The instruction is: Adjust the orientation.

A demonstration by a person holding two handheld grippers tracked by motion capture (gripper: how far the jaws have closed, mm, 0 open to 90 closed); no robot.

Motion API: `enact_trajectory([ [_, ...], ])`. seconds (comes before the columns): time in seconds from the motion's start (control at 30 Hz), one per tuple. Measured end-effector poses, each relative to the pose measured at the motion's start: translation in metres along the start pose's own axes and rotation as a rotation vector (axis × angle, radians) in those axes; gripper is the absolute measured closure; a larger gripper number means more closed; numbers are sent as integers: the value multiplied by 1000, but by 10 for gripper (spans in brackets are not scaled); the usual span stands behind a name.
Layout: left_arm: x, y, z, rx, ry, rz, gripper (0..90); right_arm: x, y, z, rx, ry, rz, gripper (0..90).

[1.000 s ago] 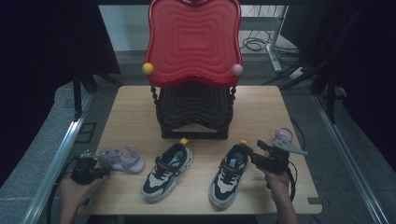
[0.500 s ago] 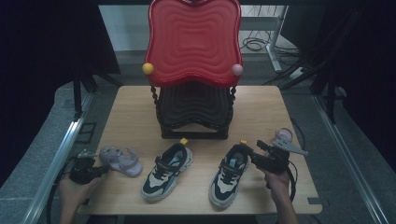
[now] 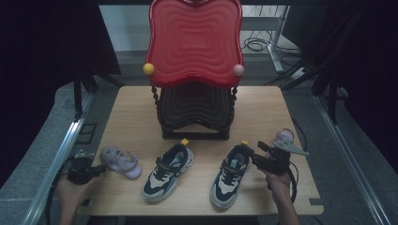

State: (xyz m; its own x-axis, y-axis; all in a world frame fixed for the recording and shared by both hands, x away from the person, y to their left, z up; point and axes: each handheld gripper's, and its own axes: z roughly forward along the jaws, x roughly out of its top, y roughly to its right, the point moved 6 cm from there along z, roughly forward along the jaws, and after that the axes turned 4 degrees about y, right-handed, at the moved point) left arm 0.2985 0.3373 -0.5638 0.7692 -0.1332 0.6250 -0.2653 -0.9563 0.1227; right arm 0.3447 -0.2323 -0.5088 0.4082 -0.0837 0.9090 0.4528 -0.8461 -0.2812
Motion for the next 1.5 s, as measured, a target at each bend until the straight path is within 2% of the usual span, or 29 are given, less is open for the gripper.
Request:
enact_trajectory([
  [0.2,2,-10,-10,37,20,-22,900,1,1,-1,2,6,12,323],
  [0.5,20,-9,2,44,-5,-2,900,3,3,-4,1,23,29,324],
  [0.7,29,-11,6,35,-3,-4,900,3,3,-4,-3,25,29,324],
  [0.87,33,-17,13,10,-2,-23,900,3,1,-4,-1,24,30,324],
  [1.2,46,-14,19,-2,-23,9,900,3,4,-6,-9,27,38,324],
  [1.5,58,-15,29,-18,-27,18,900,4,4,-6,-13,31,33,324],
])
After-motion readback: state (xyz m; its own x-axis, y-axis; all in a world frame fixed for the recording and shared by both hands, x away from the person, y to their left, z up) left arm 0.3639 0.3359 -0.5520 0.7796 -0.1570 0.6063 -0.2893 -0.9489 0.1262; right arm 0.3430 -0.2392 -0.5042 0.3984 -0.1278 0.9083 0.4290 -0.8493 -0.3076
